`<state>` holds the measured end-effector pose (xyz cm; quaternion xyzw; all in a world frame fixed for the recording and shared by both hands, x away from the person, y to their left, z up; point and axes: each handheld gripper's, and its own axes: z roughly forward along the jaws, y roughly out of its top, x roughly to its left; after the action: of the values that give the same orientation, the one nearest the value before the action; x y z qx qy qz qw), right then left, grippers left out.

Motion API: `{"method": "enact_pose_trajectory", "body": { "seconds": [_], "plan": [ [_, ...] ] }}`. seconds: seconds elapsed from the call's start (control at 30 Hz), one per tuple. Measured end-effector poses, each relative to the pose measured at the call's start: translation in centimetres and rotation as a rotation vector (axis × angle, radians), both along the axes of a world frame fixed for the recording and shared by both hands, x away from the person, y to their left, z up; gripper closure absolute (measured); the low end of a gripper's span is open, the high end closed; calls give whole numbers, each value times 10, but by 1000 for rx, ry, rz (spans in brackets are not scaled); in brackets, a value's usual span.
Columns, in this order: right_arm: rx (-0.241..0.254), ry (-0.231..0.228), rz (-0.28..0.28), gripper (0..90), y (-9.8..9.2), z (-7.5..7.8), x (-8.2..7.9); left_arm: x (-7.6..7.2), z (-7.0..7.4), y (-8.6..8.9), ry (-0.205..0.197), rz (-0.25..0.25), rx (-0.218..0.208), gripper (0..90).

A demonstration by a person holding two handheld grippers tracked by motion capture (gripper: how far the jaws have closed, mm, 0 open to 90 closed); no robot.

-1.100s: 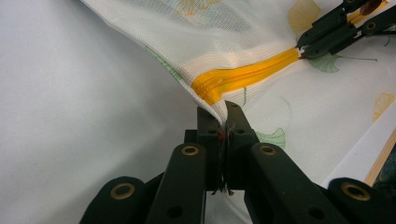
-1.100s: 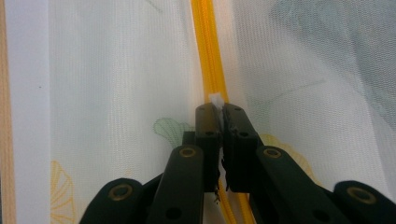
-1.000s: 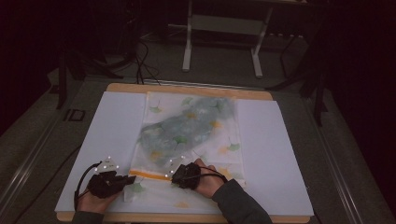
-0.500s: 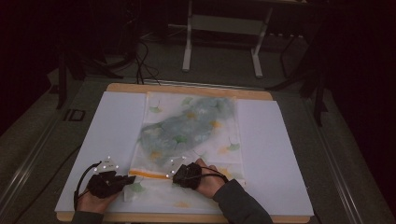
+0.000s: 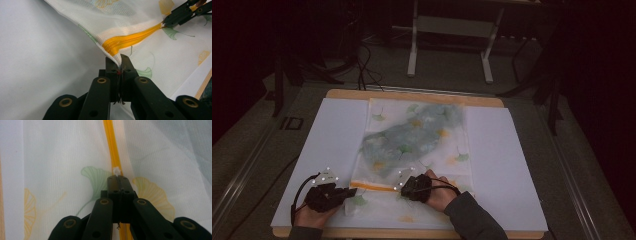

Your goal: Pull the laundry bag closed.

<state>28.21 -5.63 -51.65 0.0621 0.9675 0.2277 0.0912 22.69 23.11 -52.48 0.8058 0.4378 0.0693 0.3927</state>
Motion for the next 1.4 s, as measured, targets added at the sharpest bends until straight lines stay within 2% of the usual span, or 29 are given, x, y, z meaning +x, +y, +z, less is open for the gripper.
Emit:
{"method": "enact_pose_trajectory", "body": {
  "seconds": [1.4],
  "plan": [
    [-14, 2, -33, 900, -38, 1, -2, 0, 0, 3, -3, 10, -4, 878]
  ]
}}
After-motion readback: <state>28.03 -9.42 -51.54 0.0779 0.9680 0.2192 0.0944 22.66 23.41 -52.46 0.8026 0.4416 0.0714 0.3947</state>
